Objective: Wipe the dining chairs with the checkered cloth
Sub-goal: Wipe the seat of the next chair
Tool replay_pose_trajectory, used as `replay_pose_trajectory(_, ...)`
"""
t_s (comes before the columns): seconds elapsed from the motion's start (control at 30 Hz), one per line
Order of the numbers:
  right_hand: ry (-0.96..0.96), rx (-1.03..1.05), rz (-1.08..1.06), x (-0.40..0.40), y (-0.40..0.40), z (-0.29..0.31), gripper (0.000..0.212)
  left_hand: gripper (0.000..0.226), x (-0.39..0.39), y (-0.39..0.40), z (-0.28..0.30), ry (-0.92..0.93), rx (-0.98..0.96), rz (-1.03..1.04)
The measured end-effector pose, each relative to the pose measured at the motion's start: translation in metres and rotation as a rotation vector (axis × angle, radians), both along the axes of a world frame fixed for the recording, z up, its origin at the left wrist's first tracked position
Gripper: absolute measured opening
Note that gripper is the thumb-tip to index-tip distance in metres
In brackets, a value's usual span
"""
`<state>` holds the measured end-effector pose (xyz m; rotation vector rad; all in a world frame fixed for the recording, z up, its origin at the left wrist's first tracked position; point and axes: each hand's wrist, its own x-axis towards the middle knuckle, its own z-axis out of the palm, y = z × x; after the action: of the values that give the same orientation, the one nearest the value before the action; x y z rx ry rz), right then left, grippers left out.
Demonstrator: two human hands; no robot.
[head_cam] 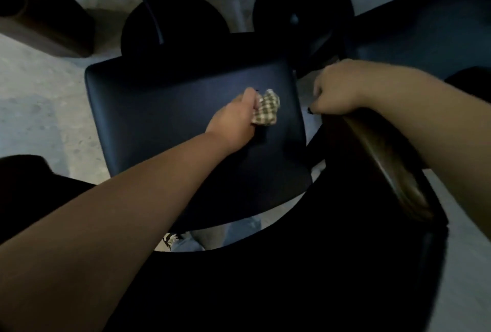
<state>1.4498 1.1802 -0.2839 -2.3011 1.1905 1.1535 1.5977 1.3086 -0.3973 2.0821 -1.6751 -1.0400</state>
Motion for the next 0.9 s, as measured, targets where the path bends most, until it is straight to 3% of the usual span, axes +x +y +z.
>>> replay_pose_trajectory(0.1, -0.081, 0.045, -0.082, -0.003, -0.001, -0.003, 0.026, 0.075, -0.042, -0.015, -0.022, -0.113, 0.091, -0.249)
replay_pose_trajectory(0.23, -0.109, 0.001, -0.108, -0.002, 0.003, -0.003, 0.018, 0.060, -0.087, -0.004, -0.059, -0.402, 0.144, -0.805)
replay_pose_trajectory(0.37, -0.114, -0.020, -0.057, 0.002, 0.007, -0.001, 0.019, 0.061, -0.098, 0.027, -0.082, -0.434, 0.067, -0.878)
replay_pose_trajectory(0.57, -0.079, -0.056, 0.005, 0.006, 0.013, 0.000, 0.025, 0.058, -0.069, 0.057, -0.093, -0.529, -0.072, -1.158)
replay_pose_trajectory(0.73, -0.011, -0.093, 0.063, 0.010, 0.017, -0.003, 0.028, 0.067, -0.057, 0.098, -0.091, -0.639, -0.098, -1.194)
replay_pose_trajectory(0.9, 0.021, -0.098, 0.091, 0.008, 0.017, -0.009, 0.023, 0.057, -0.019, 0.122, -0.092, -0.653, -0.231, -1.310)
